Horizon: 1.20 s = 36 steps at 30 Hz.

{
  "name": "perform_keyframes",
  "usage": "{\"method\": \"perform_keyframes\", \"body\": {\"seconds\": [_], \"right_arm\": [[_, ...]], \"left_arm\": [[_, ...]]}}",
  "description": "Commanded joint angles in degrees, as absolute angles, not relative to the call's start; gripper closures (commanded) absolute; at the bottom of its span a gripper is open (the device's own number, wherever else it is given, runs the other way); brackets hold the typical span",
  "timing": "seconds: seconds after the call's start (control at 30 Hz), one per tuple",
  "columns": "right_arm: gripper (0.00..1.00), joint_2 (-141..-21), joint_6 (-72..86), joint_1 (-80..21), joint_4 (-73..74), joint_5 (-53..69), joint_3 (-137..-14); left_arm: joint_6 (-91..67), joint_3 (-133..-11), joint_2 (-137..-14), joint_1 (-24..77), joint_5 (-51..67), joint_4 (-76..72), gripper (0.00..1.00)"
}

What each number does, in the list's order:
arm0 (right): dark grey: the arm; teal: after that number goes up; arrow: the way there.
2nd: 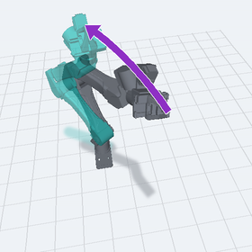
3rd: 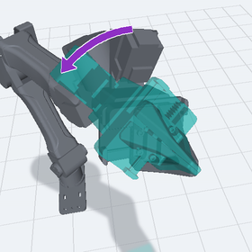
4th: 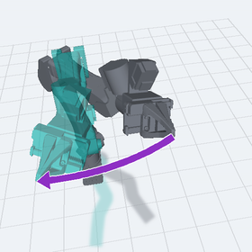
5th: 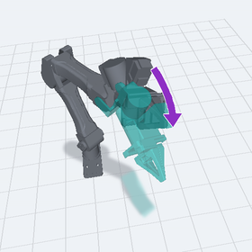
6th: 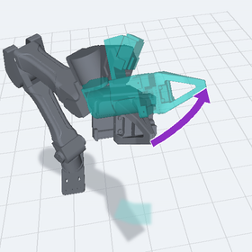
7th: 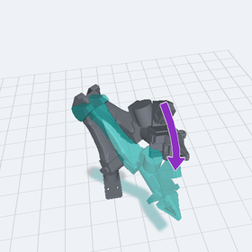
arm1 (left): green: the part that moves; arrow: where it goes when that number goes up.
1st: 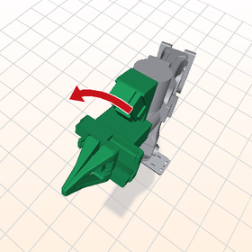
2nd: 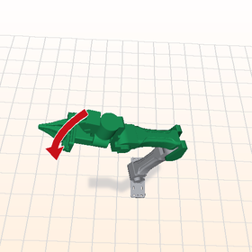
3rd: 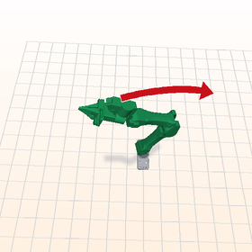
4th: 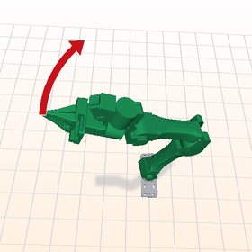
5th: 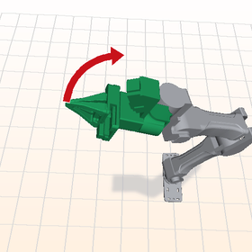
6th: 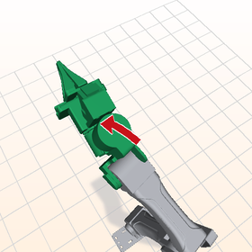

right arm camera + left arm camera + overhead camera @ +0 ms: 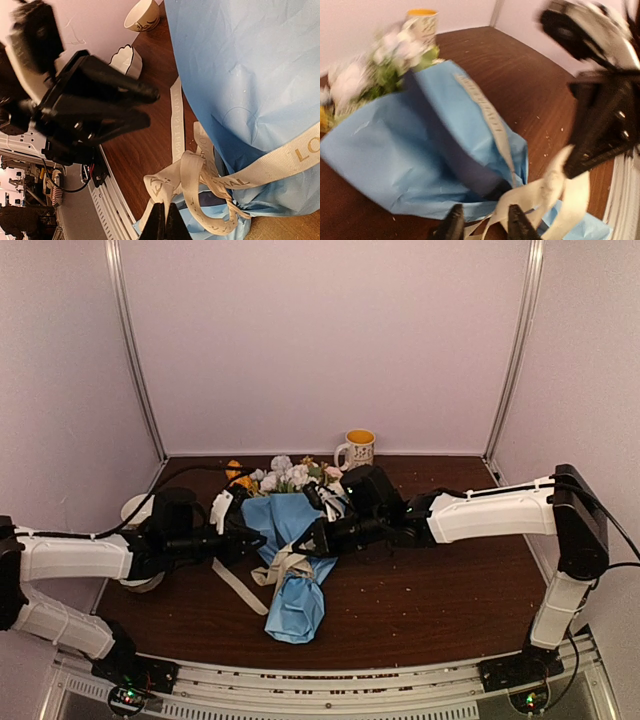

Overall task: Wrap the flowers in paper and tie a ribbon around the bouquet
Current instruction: Cross the half-tied ribbon over the folded bouquet.

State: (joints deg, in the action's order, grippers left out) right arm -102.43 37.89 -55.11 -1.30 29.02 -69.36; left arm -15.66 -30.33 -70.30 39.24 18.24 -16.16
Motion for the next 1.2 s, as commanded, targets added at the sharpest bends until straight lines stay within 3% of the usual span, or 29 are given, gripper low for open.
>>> {"method": "perform_keyframes", "body": {"seconds": [0.0,0.1,0.4,0.67,1.03,1.17], "right_arm": [[1.00,-101.0,36.9,-54.8,-0.3,27.8,-70.6],[1.00,-100.8,36.8,-54.8,-0.2,27.9,-70.7],[1.00,-101.1,36.6,-54.7,0.2,28.0,-71.0],[1.00,-100.9,36.5,-54.8,1.0,27.4,-71.3],[1.00,-101.5,35.8,-54.8,2.3,27.1,-71.8],[1.00,-102.1,35.8,-54.7,3.0,27.3,-72.3]], "left_arm": [[-22.7,-31.1,-76.2,32.4,24.3,-13.7,0.79],[-23.0,-31.4,-79.6,32.1,20.2,-11.2,0.80],[-22.1,-29.8,-84.9,32.1,17.8,-11.6,0.58],[-20.6,-30.7,-85.8,32.8,19.4,-8.8,0.56],[-15.6,-40.4,-91.2,37.1,3.9,4.1,0.46],[-13.4,-42.7,-91.5,37.5,4.5,4.9,0.46]]}}
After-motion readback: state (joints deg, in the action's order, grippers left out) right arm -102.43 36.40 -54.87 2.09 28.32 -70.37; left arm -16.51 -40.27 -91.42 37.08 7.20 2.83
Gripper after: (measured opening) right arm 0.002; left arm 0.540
